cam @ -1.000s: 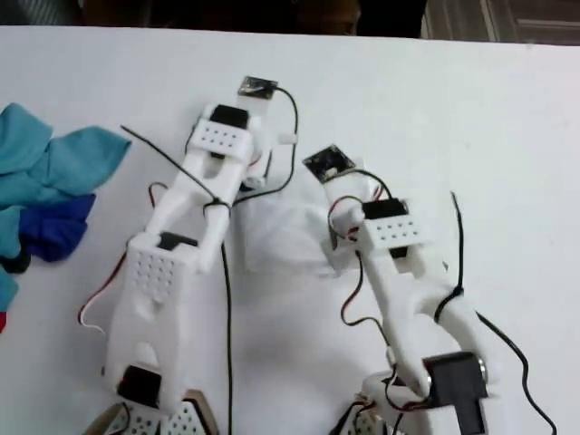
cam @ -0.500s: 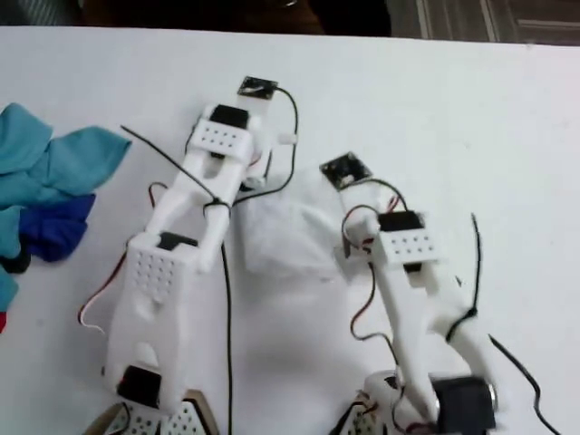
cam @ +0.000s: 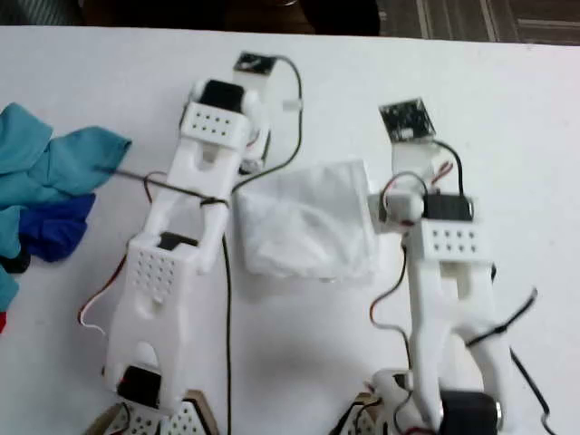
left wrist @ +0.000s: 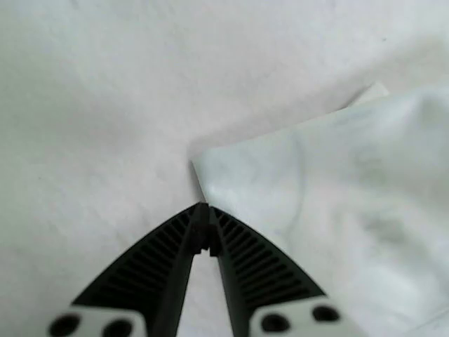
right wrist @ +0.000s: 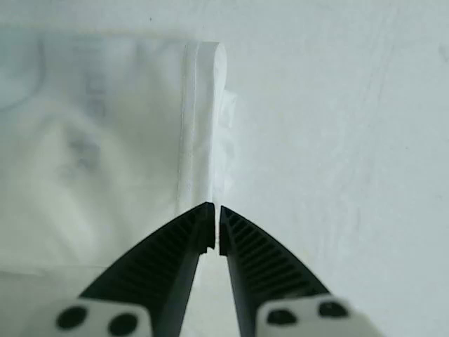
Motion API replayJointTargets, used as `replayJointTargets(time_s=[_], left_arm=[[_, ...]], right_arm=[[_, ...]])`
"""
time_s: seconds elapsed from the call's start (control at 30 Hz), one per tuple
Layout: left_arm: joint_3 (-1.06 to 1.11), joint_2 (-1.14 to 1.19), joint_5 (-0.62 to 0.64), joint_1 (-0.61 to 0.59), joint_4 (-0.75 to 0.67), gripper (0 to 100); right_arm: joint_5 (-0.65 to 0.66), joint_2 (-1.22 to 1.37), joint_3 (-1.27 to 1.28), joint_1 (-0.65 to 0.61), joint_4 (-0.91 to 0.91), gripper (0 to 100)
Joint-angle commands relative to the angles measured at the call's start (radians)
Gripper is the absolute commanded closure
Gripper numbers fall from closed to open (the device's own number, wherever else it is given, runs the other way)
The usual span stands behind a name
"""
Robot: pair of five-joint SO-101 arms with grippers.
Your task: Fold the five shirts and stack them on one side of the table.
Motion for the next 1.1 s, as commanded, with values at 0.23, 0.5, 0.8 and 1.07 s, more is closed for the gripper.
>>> replayJointTargets(time_s=[0.23,0.5,0.8,1.07], left_arm=[[0.254,-0.305,-0.021,0.008,0.018,97],[0.742,-0.615,-0.023,0.032,-0.181,97],[1.368,-0.887,-0.025,0.086,-0.611,97],[1.567,-0.974,-0.020,0.146,-0.713,97]], right_arm=[[-0.084,0.467,-0.626,0.010,0.252,97.9],[-0.087,0.789,-1.010,-0.022,0.430,97.9],[-0.133,0.974,-1.214,-0.085,0.518,97.9],[-0.133,1.020,-1.249,-0.113,0.521,97.9]])
